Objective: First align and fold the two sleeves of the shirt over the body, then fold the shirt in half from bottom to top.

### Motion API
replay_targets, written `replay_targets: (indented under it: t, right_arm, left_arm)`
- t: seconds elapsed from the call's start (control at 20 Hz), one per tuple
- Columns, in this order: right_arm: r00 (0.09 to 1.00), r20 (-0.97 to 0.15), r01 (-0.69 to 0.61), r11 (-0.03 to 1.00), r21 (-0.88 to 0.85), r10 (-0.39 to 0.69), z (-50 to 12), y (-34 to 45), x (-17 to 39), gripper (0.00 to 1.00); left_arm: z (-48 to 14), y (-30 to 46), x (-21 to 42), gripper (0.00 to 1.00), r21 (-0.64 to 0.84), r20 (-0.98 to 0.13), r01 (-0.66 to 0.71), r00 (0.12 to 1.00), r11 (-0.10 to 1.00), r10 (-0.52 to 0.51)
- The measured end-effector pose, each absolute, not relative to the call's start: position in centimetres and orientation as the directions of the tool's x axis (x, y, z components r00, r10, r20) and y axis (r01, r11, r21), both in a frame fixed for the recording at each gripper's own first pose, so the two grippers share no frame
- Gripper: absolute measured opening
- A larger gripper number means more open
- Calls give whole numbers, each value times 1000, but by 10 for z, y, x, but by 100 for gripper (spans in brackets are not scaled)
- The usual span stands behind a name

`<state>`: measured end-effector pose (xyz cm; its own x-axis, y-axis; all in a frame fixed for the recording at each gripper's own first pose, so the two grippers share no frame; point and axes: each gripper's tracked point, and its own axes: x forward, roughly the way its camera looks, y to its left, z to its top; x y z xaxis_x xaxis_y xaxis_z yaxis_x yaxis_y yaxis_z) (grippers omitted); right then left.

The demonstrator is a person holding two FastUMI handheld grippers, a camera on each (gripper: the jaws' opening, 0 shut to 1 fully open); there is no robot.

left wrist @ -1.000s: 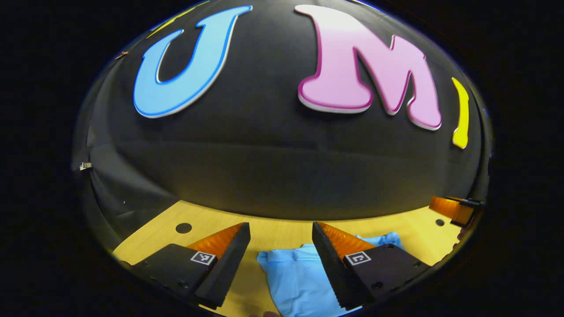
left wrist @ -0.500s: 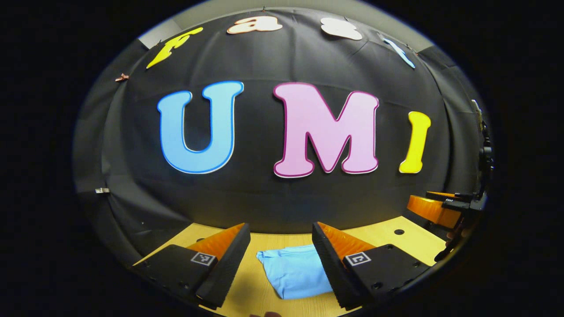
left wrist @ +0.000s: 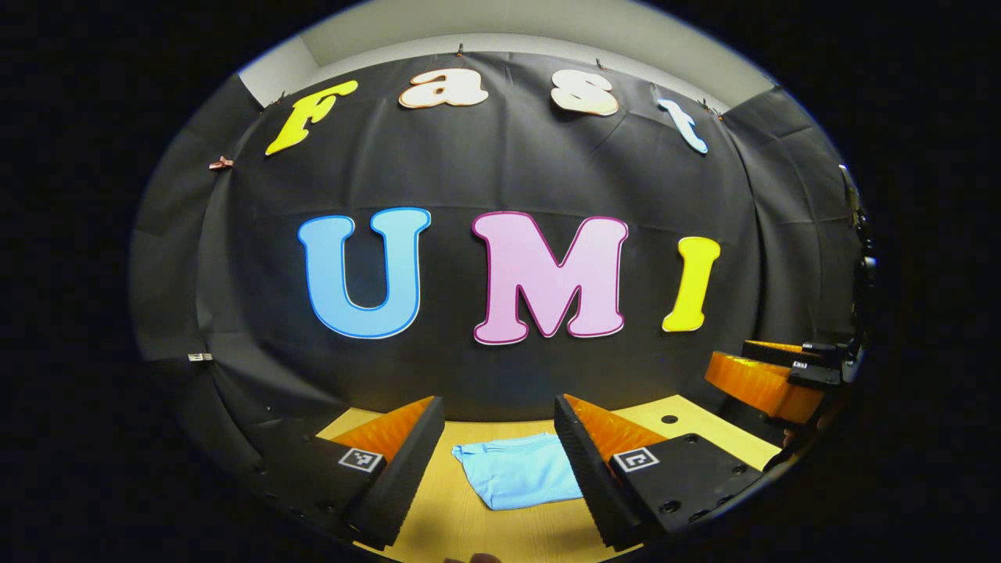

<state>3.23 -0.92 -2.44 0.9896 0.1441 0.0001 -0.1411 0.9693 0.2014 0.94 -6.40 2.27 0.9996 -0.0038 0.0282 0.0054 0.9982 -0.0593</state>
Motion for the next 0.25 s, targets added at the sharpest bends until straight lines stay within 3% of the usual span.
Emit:
replay_targets:
  t: [0.15,0.2,0.25]
  right_arm:
    - [991,3,-134,968,212,137,-17,-10,8,96]
    - [989,-2,-141,967,210,145,-17,-9,1,91]
    - [989,-7,-141,969,203,146,-17,-11,-4,97]
  left_arm:
    - [23,-67,-11,92,-58,28,11,1000,998,-9]
    - [23,-68,-16,92,-48,28,14,1000,999,-13]
    - [22,-69,-20,92,-34,26,17,1000,999,-16]
